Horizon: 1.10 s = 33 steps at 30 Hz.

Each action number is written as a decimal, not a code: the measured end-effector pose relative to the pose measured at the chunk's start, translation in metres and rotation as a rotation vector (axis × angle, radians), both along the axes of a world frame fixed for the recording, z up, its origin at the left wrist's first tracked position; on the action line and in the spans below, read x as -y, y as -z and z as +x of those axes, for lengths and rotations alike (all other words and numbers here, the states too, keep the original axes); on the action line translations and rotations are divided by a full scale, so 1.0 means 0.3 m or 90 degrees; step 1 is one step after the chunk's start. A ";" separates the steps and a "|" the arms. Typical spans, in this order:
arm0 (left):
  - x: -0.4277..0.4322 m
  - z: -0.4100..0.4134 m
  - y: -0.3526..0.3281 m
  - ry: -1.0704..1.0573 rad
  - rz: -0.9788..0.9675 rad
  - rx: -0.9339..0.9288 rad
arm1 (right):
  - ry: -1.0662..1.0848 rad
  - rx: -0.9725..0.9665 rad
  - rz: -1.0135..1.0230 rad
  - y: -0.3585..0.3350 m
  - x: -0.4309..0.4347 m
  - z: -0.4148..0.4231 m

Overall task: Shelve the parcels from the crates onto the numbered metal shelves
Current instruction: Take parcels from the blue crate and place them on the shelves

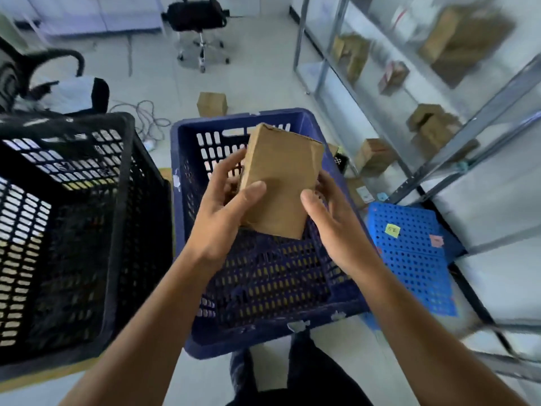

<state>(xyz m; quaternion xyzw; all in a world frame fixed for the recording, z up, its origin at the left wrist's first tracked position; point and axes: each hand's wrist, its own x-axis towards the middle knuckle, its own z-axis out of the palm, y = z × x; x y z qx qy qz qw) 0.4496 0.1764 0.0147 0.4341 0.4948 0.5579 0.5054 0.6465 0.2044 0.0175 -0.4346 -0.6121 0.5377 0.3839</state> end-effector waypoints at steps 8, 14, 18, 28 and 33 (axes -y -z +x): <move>0.105 0.134 0.004 0.142 -0.004 0.023 | 0.168 -0.027 0.022 0.014 0.230 0.103; 0.149 0.326 0.011 0.086 0.129 -0.220 | 0.287 0.009 0.071 0.014 0.327 0.276; 0.200 0.475 -0.021 0.144 0.107 -0.229 | 0.350 -0.020 0.060 0.014 0.415 0.407; 0.368 0.695 -0.031 0.288 -0.071 0.026 | 0.324 -0.154 0.030 0.041 0.607 0.611; 0.408 0.694 0.001 0.297 -0.097 0.042 | 0.303 -0.172 -0.077 0.074 0.654 0.616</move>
